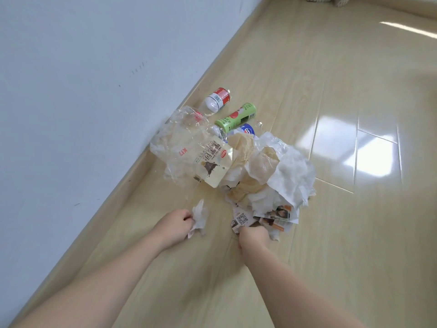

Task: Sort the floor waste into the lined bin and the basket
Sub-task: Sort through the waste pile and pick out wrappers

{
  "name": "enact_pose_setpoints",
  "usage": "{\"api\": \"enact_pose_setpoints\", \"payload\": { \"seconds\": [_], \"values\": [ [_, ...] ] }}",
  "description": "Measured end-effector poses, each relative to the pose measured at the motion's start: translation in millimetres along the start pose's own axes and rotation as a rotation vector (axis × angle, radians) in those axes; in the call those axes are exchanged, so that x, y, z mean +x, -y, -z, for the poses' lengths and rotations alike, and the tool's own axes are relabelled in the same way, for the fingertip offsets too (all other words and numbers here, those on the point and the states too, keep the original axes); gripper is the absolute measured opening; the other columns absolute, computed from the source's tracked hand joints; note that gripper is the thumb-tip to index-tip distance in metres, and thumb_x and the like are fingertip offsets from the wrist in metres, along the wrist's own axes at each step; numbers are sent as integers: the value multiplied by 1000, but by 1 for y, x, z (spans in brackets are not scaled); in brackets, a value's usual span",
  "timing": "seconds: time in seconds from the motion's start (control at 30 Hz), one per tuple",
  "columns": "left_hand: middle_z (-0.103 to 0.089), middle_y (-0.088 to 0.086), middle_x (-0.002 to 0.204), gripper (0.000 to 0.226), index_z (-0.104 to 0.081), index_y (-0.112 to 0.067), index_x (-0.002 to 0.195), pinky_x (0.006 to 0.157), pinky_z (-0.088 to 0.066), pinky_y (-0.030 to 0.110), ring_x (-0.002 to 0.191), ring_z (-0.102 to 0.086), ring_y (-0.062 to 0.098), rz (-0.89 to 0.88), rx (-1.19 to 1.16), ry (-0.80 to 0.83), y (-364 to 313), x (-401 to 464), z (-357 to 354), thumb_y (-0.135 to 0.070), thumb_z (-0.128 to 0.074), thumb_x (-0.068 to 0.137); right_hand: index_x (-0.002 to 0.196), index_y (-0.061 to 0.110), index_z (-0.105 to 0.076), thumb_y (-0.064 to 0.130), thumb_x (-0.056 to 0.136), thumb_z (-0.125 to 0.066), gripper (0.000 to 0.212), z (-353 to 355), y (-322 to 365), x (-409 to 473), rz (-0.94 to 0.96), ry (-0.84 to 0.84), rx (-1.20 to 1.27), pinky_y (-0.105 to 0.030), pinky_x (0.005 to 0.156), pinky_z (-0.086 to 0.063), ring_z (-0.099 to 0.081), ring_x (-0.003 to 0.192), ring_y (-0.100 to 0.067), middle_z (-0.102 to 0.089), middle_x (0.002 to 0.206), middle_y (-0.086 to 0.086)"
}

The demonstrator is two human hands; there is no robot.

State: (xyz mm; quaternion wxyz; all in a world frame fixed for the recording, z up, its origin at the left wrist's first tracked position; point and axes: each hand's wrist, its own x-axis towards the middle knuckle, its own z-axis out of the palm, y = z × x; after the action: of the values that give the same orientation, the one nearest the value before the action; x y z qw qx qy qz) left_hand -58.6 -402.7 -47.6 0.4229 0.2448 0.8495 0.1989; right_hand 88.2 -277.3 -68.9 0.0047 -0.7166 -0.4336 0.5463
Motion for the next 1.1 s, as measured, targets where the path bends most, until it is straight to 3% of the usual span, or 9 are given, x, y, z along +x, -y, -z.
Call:
{"api": "enact_pose_setpoints", "payload": {
  "seconds": [0.1, 0.2, 0.33, 0.47, 0.57, 0.73, 0.9, 1.0, 1.1],
  "values": [
    [-56, -2, 57, 21, -60, -17, 67, 53, -33, 25, 51, -46, 14, 7, -147, 26, 4, 0, 6, -15, -56, 87, 89, 8, -66, 11, 69, -65, 20, -2, -5, 8, 5, 44, -6, -41, 69, -56, -66, 74, -34, -65, 79, -12],
    [-61, -1, 65, 3, -63, -11, 80, 56, -37, 24, 55, -49, 13, -2, -282, 3, 5, -3, 7, -9, -63, 83, 73, 7, -59, -1, 79, -54, 11, 7, -4, 2, 30, 78, 40, -29, 49, -40, -52, 51, -24, -56, 61, -10],
    [-57, -4, 62, 12, -58, -11, 76, 58, -38, 25, 55, -48, 12, -11, -331, 13, -2, -5, 5, -12, -56, 87, 66, 7, -54, -6, 81, -46, 22, 21, -3, -12, 13, 118, 89, -25, 43, -34, -42, 45, -19, -49, 55, -8],
    [-46, -11, 48, 29, -43, -16, 63, 46, -29, 20, 44, -37, 6, -43, -245, 15, -9, -9, 5, -14, -50, 91, 83, 3, -59, -7, 87, -48, 16, 28, -1, -27, -46, 217, 167, -25, 44, -42, -49, 49, -19, -55, 65, -10],
    [-48, -6, 57, 23, -44, -17, 64, 49, -30, 23, 51, -39, 10, -63, -142, -13, -8, -15, 7, -13, -54, 85, 90, 7, -57, -9, 89, -46, 19, 33, -1, -33, -45, 240, 168, -21, 42, -40, -45, 47, -16, -52, 64, -9],
    [-50, -2, 67, 17, -54, -20, 85, 56, -38, 26, 59, -46, 17, -85, -174, -37, -12, -26, 11, -5, -46, 82, 83, 8, -52, -9, 84, -40, 21, 44, -9, -44, 15, 301, 47, -21, 45, -28, -34, 41, -14, -45, 58, -6],
    [-58, 4, 74, 25, -62, -18, 77, 62, -40, 29, 59, -46, 19, -24, -124, -72, -16, -27, 8, -11, -42, 89, 72, 9, -53, -4, 79, -47, 16, 53, -17, -50, 23, 366, -82, -20, 45, -24, -31, 39, -14, -41, 50, -1],
    [-58, -3, 81, 12, -59, -19, 95, 64, -43, 28, 68, -53, 15, -84, 4, -109, -19, -29, 3, -24, -50, 89, 81, 9, -56, -1, 80, -47, 14, 62, -19, -53, 77, 357, -91, -20, 45, -32, -39, 41, -15, -51, 57, -4],
    [-53, -4, 106, 45, -48, -31, 130, 81, -49, 30, 94, -59, 14, -201, 193, -68, -21, -29, -5, -28, -55, 86, 85, 6, -53, -5, 81, -45, 14, 72, -18, -52, 123, 332, -75, -20, 43, -31, -37, 36, -14, -50, 59, -8]
  ]
}}
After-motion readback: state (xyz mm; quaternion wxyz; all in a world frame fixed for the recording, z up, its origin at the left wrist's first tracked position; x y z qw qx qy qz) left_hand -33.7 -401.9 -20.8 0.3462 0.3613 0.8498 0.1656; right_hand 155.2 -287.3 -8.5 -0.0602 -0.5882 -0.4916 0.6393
